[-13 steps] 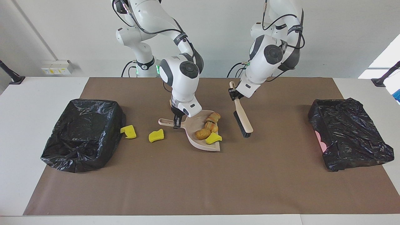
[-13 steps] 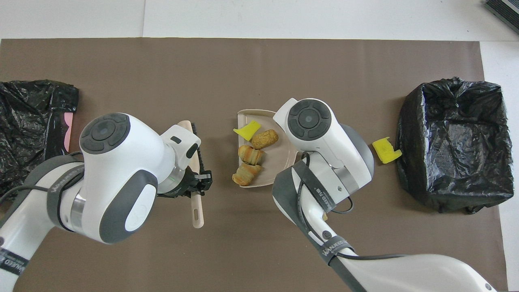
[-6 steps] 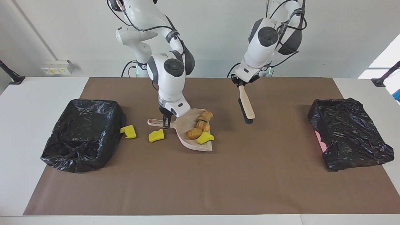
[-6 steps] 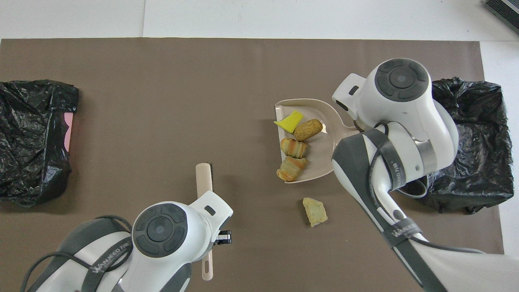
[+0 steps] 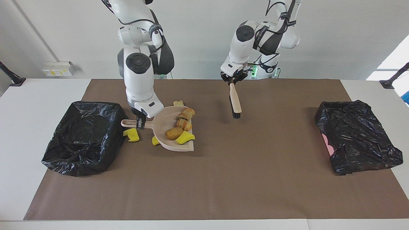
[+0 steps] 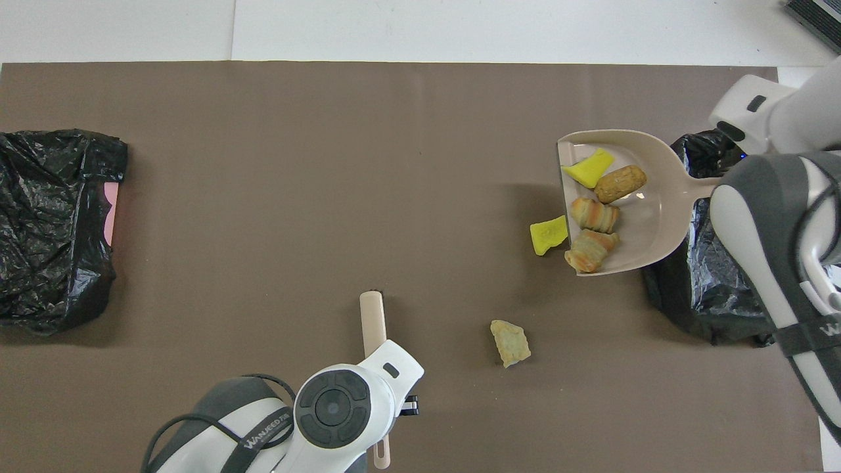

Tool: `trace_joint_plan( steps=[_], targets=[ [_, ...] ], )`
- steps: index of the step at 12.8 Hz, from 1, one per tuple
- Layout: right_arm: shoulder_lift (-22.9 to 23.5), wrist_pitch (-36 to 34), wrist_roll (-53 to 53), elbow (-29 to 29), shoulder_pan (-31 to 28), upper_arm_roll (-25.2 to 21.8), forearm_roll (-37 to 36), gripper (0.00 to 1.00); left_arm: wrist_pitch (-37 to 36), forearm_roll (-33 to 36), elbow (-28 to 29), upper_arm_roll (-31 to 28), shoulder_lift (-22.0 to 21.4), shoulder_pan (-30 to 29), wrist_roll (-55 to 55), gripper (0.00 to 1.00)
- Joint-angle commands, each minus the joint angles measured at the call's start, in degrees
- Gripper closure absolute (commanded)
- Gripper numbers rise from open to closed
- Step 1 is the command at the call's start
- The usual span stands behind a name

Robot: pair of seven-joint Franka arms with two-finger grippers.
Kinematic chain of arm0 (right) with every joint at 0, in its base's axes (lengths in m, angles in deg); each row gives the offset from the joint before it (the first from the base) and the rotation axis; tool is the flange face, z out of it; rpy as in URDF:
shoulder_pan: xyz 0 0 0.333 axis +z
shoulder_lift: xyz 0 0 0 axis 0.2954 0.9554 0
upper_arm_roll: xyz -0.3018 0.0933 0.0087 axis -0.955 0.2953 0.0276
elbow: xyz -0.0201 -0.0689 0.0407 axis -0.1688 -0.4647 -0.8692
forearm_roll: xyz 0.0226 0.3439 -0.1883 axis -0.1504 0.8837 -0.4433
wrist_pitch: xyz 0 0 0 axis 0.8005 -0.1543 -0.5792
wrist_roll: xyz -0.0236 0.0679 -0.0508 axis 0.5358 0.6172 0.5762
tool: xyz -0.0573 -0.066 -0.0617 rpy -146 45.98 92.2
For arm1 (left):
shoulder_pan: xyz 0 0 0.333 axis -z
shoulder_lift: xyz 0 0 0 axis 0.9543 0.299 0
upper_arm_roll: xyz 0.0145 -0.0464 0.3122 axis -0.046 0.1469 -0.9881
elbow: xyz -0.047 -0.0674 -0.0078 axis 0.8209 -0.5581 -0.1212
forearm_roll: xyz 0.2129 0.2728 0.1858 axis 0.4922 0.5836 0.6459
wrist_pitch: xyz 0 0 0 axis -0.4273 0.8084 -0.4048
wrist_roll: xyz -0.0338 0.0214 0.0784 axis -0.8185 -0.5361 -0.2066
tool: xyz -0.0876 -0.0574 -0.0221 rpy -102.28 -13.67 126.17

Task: Sweep and dump trash in bin
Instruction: 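Carry the dustpan to the farther trash bag with the right gripper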

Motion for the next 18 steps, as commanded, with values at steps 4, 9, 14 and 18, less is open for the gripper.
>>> trace_joint_plan(
  steps=[4,9,14,18],
  targets=[
    [-0.70,-0.27,13.58,2.24,-13.32,0.38,-1.13,1.00,3.88,-3.59,0.47,-0.92,1.12,6.25,-3.77,1.00],
    [-1.14,2.97,17.38,2.08,-18.70,0.38,-9.81,1.00,5.47,-3.59,0.65,-0.92,2.54,7.13,-1.93,1.00],
    [-2.63,9.74,9.76,-2.04,-16.17,0.56,-24.56,1.00,5.56,-3.59,1.09,-1.01,2.80,7.04,-0.36,1.00],
    [-3.25,10.81,7.45,-3.20,-13.61,0.64,-31.88,1.00,5.56,-3.50,1.18,-1.10,2.89,6.61,2.37,1.00]
  ],
)
